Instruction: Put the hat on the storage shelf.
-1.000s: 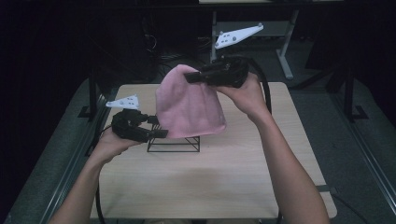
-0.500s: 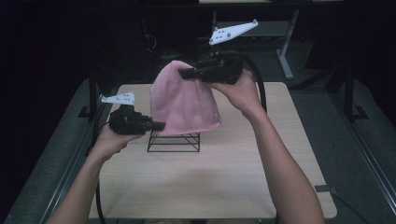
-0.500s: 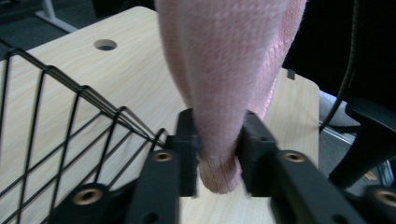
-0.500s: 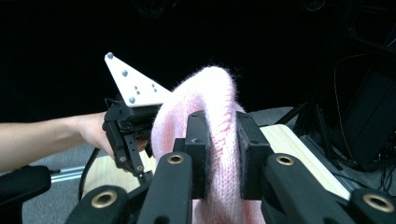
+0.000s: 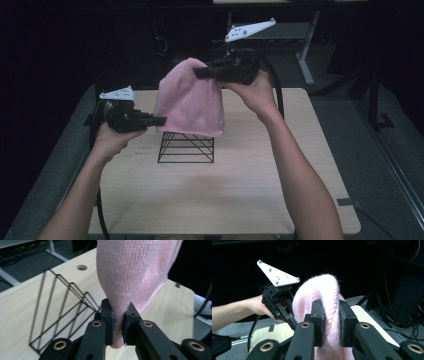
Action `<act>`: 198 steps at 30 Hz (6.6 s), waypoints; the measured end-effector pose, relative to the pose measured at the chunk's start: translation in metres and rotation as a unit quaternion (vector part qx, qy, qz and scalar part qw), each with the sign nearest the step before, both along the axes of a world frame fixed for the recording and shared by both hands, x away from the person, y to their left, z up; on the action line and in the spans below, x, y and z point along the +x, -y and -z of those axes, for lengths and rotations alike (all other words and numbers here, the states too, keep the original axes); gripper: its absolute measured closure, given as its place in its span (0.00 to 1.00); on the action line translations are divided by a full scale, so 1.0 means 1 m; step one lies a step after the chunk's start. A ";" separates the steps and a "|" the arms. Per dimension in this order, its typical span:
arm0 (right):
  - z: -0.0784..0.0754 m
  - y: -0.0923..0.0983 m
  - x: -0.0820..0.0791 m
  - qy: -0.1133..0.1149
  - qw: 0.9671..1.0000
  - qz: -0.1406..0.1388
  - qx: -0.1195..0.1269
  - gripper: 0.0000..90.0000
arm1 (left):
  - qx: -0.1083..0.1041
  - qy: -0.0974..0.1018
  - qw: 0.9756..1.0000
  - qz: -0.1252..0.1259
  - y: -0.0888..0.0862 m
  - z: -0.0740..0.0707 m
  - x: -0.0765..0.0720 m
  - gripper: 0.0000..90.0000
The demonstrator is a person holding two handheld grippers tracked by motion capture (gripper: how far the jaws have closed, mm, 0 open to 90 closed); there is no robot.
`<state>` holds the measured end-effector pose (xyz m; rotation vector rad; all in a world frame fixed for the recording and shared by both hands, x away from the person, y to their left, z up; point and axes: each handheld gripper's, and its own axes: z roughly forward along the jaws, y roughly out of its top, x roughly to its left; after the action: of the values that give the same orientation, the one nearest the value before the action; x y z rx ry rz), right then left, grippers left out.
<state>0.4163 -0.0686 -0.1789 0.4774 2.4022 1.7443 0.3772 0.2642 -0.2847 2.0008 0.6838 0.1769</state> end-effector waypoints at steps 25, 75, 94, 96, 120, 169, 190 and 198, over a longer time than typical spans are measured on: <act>0.024 -0.016 0.035 -0.027 1.000 -0.002 -0.012 0.85 | 0.036 -0.014 0.998 -0.044 -0.009 0.019 0.021 0.90; 0.066 -0.038 0.017 -0.057 0.996 -0.041 -0.050 0.84 | 0.116 -0.037 0.992 -0.041 -0.013 0.062 0.010 0.90; 0.083 -0.043 0.014 -0.074 0.994 -0.045 -0.064 0.84 | 0.129 -0.047 0.990 -0.041 -0.018 0.083 0.008 0.90; 0.087 -0.044 0.014 -0.080 0.994 -0.049 -0.063 0.84 | 0.132 -0.050 0.989 -0.042 -0.018 0.086 0.008 0.90; 0.115 -0.055 0.015 -0.119 0.986 -0.072 -0.096 0.78 | 0.175 -0.072 0.981 -0.031 -0.017 0.116 0.007 0.90; 0.150 -0.041 0.013 -0.160 0.981 -0.078 -0.075 0.71 | 0.113 -0.078 0.990 -0.014 -0.023 0.101 0.006 0.87; 0.158 0.050 -0.007 -0.135 0.988 0.040 -0.066 0.42 | 0.128 -0.067 0.989 -0.041 -0.031 0.091 -0.009 0.48; 0.167 0.084 -0.018 -0.145 0.983 0.085 -0.069 0.37 | 0.118 -0.082 0.988 -0.049 -0.035 0.094 -0.015 0.42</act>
<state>0.3985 -0.1525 -0.3456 0.9432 2.5593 1.5147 0.3623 0.2992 -0.3786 2.2260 0.9023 0.1592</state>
